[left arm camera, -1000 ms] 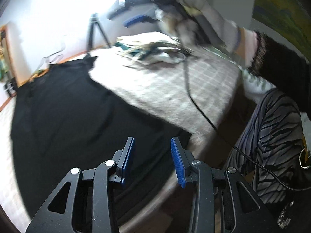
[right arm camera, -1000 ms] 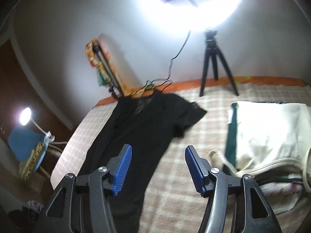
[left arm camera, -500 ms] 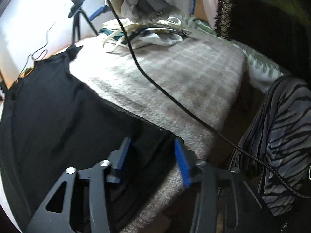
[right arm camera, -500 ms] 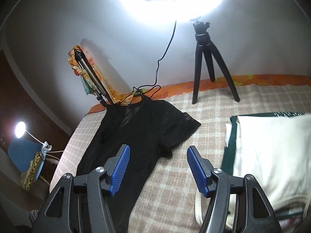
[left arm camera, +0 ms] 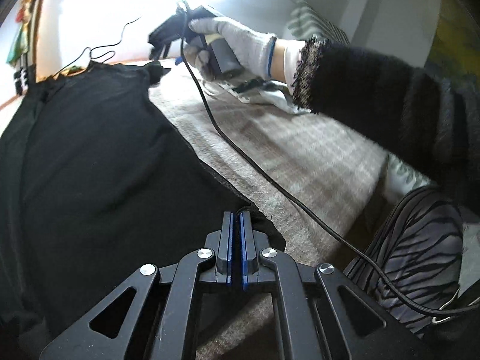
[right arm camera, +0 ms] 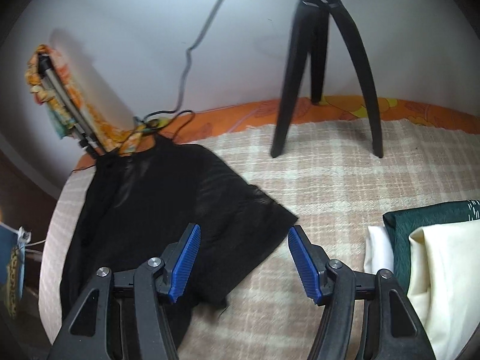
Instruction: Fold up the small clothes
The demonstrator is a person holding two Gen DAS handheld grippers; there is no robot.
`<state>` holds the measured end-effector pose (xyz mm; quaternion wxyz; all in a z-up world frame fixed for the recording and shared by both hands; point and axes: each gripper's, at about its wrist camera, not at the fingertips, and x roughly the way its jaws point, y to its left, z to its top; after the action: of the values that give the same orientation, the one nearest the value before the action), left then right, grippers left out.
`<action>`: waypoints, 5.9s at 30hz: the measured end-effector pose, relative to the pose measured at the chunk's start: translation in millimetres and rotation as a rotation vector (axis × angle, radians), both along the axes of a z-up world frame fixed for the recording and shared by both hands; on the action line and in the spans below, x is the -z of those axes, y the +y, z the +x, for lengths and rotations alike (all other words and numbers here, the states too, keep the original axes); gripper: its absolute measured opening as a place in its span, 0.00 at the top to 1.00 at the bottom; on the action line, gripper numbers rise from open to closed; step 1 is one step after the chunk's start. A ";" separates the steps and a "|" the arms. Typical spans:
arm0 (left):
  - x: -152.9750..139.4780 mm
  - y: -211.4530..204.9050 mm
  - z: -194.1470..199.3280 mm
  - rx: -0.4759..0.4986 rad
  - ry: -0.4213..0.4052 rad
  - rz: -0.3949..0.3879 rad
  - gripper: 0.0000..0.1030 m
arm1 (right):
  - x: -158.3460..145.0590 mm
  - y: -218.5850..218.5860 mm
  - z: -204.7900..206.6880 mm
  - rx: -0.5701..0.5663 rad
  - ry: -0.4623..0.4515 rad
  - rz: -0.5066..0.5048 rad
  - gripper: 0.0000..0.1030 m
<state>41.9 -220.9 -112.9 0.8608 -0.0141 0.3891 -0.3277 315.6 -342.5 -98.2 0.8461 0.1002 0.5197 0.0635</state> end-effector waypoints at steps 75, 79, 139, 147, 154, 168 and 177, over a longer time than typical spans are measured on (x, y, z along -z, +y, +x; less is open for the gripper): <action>6.6 120.9 -41.0 -0.379 0.069 -0.256 0.99 | -42.4 281.4 53.3 -0.350 -0.085 -0.503 0.99; 9.0 127.0 -47.5 -0.401 0.066 -0.259 0.99 | -35.5 300.9 51.7 -0.373 -0.089 -0.529 0.99; -47.6 235.4 -13.3 -0.477 0.069 -0.023 0.74 | -68.7 192.7 -87.4 -0.370 0.004 0.086 0.60; -15.0 236.3 -32.9 -0.435 0.211 -0.066 0.73 | -52.1 143.2 -212.1 -0.398 0.084 0.025 0.60; -2.3 223.6 -36.5 -0.390 0.287 -0.099 0.74 | -21.4 128.9 -281.5 -0.406 0.208 0.089 0.60; -2.0 217.6 -54.5 -0.372 0.225 -0.038 0.96 | -25.6 143.1 -299.2 -0.482 0.175 0.018 1.00; -6.0 230.9 -59.2 -0.409 0.217 -0.053 0.96 | -24.4 144.9 -294.9 -0.507 0.183 -0.059 0.78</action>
<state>-17.3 9.9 -106.9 0.8618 -0.1506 0.4596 -0.1531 20.7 -197.6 -73.8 0.7552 -0.0524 0.6041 0.2490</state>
